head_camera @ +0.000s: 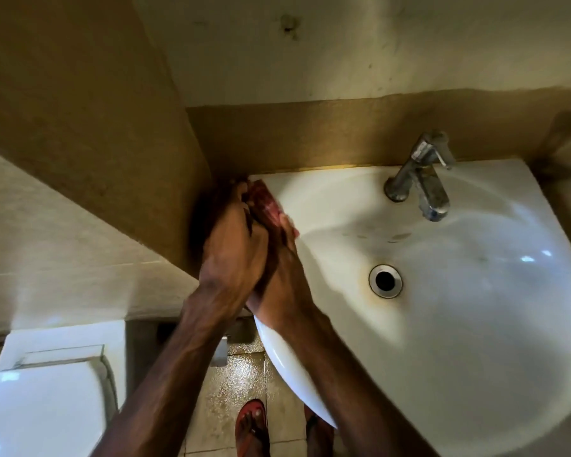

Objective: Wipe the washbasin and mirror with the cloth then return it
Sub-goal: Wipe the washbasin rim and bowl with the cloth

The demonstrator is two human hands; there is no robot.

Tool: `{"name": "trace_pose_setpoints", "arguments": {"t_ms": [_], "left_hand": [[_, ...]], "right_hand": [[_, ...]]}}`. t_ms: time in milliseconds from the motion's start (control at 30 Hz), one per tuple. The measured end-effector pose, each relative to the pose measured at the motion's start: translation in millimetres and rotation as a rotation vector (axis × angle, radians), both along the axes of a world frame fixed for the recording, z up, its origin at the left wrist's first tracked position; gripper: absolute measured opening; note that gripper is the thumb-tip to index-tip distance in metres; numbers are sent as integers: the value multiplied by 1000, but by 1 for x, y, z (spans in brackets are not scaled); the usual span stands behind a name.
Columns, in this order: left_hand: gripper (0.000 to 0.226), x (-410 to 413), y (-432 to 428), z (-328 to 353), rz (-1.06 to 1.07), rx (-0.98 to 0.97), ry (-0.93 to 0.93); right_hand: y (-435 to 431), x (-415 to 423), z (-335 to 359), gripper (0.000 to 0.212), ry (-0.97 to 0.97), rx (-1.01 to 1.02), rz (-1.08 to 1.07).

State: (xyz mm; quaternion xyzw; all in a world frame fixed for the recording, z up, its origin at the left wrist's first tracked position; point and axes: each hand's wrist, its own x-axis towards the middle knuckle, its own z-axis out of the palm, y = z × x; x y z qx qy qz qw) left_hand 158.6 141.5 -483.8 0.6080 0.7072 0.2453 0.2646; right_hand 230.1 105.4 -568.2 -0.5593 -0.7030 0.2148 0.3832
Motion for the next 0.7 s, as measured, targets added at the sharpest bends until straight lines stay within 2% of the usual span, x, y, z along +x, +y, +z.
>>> {"name": "trace_pose_setpoints", "arguments": {"t_ms": [67,133,200,333,467,567,633,700], "left_hand": [[52,-1,-1,1,-41,-89,-2],[52,-2,-1,1,-86,-155,9],[55,-4,1,1,-118,-187,4],[55,-8,3,2,-108,-222,-7],[51,-8,3,3,-113,-197,-54],[48,-8,4,2,-129,-173,-43],[47,-8,7,0,-153,-175,-32],[50,-10,9,-1,-200,-207,-28]], "right_hand": [[-25,2,-6,49,-146,-22,3],[-55,5,0,39,-178,-121,57],[-83,9,12,44,-135,-168,146],[-92,19,14,54,-202,-164,189],[-51,16,4,45,-139,-233,86],[-18,13,0,57,-159,-213,9],[-19,9,1,58,-163,-239,-17],[-41,6,6,47,-102,-278,-30]]}}
